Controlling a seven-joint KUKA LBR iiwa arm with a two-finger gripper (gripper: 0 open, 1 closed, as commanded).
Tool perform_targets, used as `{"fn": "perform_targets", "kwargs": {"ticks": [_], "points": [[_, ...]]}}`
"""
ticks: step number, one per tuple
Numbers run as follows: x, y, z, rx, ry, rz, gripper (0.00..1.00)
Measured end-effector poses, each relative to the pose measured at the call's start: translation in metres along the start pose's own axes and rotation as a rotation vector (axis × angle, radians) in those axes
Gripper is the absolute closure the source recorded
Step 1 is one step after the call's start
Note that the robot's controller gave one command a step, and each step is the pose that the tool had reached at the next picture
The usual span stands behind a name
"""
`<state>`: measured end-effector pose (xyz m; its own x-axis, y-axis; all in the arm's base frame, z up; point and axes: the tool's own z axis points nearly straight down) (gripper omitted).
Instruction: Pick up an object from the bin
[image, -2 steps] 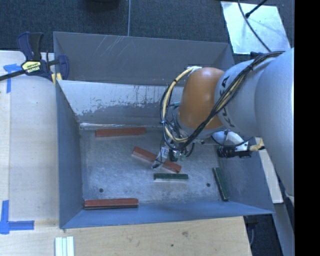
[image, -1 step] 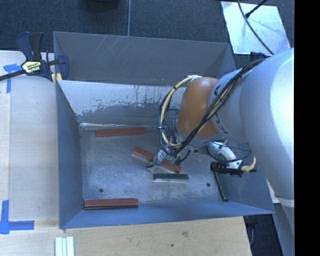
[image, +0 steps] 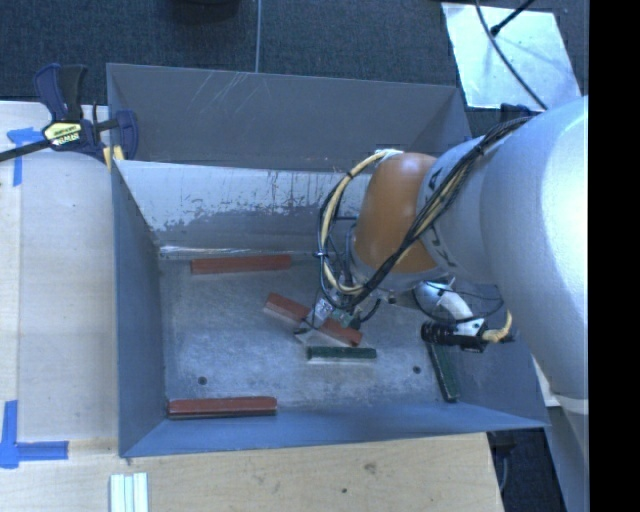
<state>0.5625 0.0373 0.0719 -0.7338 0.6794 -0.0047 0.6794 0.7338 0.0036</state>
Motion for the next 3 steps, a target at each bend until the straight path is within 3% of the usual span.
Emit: {"fn": "perform_targets", "kwargs": {"ticks": [1,2,3], "points": [[-0.001,0.001,-0.001,-0.003,-0.003,-0.001,1.00],[-0.003,0.001,-0.021,0.000,0.001,-0.004,1.00],[-0.005,0.002,-0.098,-0.003,-0.002,-0.007,1.00]]}}
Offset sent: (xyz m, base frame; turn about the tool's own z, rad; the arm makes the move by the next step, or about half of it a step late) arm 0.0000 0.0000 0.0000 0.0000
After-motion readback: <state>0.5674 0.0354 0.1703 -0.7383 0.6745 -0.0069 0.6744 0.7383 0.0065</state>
